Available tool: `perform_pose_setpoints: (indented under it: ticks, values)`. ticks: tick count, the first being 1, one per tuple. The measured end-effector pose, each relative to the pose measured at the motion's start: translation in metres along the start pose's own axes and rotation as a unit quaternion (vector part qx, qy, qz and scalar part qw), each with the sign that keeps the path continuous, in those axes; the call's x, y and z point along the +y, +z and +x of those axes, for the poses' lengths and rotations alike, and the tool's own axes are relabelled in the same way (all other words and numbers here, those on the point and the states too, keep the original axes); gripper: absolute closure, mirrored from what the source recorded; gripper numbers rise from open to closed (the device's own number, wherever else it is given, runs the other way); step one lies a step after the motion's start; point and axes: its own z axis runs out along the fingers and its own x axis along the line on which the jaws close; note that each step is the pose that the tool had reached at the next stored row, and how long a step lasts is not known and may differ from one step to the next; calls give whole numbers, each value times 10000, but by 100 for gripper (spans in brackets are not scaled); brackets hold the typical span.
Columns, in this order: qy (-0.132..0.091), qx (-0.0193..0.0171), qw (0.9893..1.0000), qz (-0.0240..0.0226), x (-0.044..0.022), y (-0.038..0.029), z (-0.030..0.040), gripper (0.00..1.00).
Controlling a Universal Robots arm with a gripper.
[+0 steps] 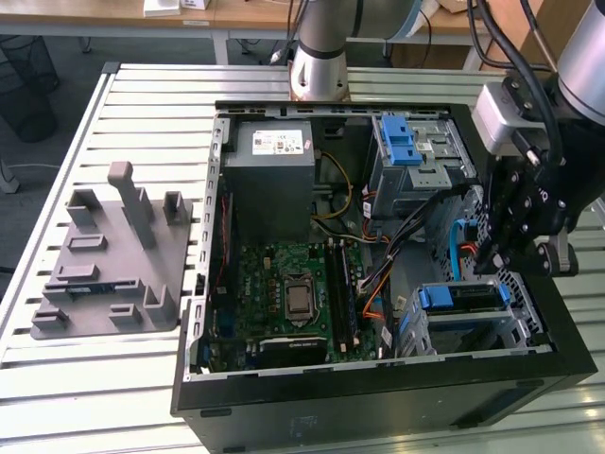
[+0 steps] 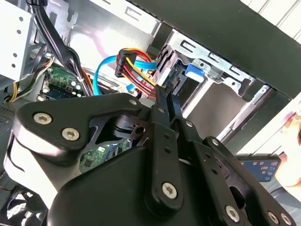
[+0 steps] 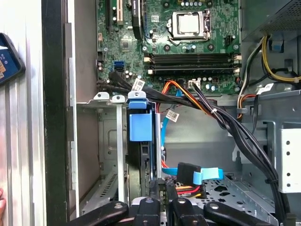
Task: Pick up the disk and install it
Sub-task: 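Insert the first disk wire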
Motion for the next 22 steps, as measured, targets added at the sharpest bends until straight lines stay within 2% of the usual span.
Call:
perform_pose_setpoints:
  ticks: [6, 13, 16, 22]
  values:
    - [2, -1, 10000, -2, -4, 50, 64, 83]
    - [3, 0, 10000, -8, -13, 65, 70, 83]
    - [2, 2, 10000, -43, -42, 69, 68, 83]
    - [3, 2, 10000, -54, -42, 92, 80, 83]
